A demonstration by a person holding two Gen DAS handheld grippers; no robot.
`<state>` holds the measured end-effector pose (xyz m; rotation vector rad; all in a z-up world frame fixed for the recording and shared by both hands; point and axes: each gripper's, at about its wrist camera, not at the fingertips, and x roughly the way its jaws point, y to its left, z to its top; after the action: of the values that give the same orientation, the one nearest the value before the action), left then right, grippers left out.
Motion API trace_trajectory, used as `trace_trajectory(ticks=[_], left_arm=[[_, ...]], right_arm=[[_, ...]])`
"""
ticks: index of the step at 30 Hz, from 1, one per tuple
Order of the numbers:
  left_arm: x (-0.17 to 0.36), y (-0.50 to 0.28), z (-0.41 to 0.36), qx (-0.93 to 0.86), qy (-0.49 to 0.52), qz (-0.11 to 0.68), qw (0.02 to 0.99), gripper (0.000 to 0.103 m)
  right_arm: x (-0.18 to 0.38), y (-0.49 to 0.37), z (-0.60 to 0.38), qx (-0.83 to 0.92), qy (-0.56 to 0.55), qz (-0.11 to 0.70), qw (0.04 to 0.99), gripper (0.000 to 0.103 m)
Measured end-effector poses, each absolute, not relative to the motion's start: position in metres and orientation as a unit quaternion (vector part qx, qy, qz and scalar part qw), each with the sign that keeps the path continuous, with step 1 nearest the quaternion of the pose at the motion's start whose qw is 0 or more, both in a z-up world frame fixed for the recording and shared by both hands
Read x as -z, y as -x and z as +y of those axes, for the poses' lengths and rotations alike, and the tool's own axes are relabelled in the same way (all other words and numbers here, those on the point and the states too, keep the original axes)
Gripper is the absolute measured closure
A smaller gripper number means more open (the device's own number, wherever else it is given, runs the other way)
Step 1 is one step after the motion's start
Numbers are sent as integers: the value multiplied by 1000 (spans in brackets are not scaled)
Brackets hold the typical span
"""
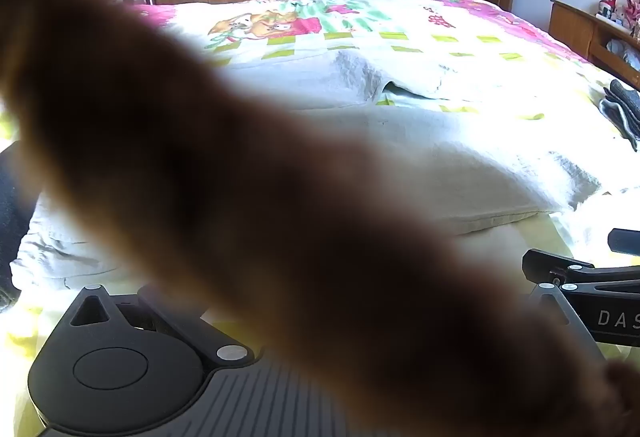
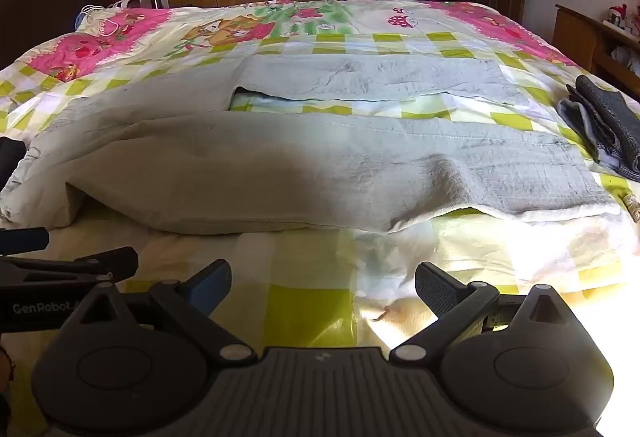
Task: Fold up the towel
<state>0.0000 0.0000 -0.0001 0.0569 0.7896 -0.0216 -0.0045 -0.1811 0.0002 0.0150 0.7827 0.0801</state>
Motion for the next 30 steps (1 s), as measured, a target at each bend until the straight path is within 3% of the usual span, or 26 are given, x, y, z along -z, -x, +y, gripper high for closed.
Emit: trace_trajectory(ticks=[30], left_arm=[[0,2,-2,1,-33,381,924,0]], right_arm=[[1,5,-177,-40,-6,382,923,0]])
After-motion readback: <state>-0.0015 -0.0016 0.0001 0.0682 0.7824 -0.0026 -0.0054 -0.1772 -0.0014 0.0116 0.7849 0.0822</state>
